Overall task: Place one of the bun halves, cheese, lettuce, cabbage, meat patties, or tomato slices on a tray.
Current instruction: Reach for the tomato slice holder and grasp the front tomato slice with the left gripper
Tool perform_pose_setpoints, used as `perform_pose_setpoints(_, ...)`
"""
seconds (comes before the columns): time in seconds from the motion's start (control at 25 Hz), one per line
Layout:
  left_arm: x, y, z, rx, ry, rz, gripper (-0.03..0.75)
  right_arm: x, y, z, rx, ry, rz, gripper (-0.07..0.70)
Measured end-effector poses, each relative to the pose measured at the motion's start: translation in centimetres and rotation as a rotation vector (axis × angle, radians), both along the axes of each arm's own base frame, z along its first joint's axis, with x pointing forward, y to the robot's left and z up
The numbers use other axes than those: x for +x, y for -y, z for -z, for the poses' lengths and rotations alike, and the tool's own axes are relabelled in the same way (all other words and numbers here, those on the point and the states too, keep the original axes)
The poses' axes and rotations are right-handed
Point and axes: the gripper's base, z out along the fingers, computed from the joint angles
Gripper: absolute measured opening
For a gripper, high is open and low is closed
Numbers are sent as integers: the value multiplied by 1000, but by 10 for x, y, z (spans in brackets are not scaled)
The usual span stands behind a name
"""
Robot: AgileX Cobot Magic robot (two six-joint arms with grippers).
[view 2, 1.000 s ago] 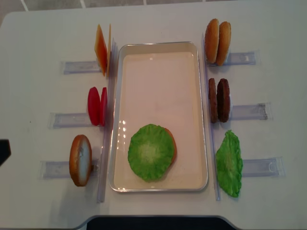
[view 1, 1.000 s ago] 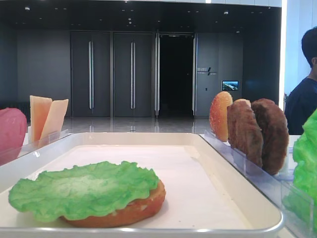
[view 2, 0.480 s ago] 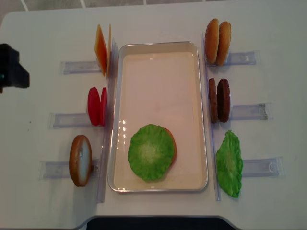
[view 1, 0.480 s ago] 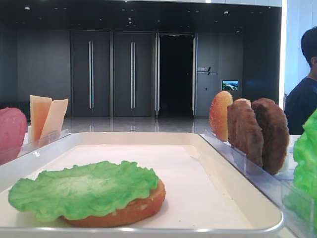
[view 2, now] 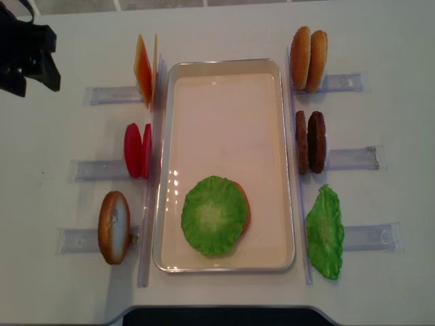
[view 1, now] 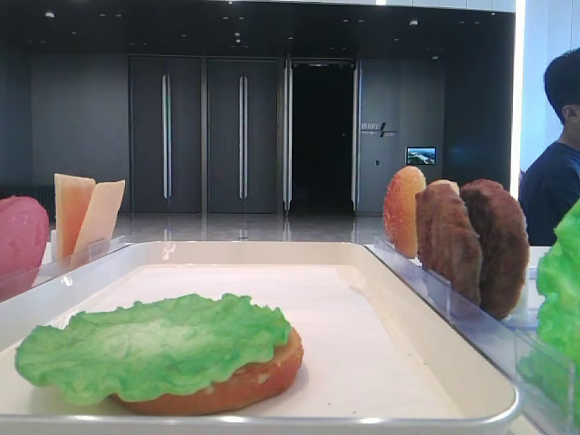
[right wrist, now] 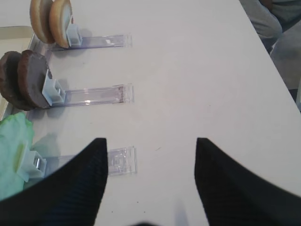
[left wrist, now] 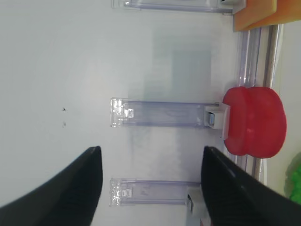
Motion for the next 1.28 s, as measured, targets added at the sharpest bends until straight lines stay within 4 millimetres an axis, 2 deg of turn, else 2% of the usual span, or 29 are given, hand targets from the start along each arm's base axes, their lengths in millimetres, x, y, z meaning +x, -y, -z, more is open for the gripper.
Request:
perform_pose_setpoints(0.28,3,-1,1,5,-6,-3,519,0,0,0,0,0,0,421)
perform_pose_setpoints(0.44,3,11,2,24,-8,28,520,0,0,0,0,0,0,421)
perform_pose_setpoints(0.68,8,66,14,52,-38,76,520,0,0,0,0,0,0,421)
perform_pose_setpoints(0.96,9,130,47,50,-128,101,520,0,0,0,0,0,0,421)
perform_pose_setpoints(1.08,10,148,63,59,-168,101,520,0,0,0,0,0,0,421)
perform_pose_setpoints(1.28,14,154,77,65,-199,78,520,0,0,0,0,0,0,420)
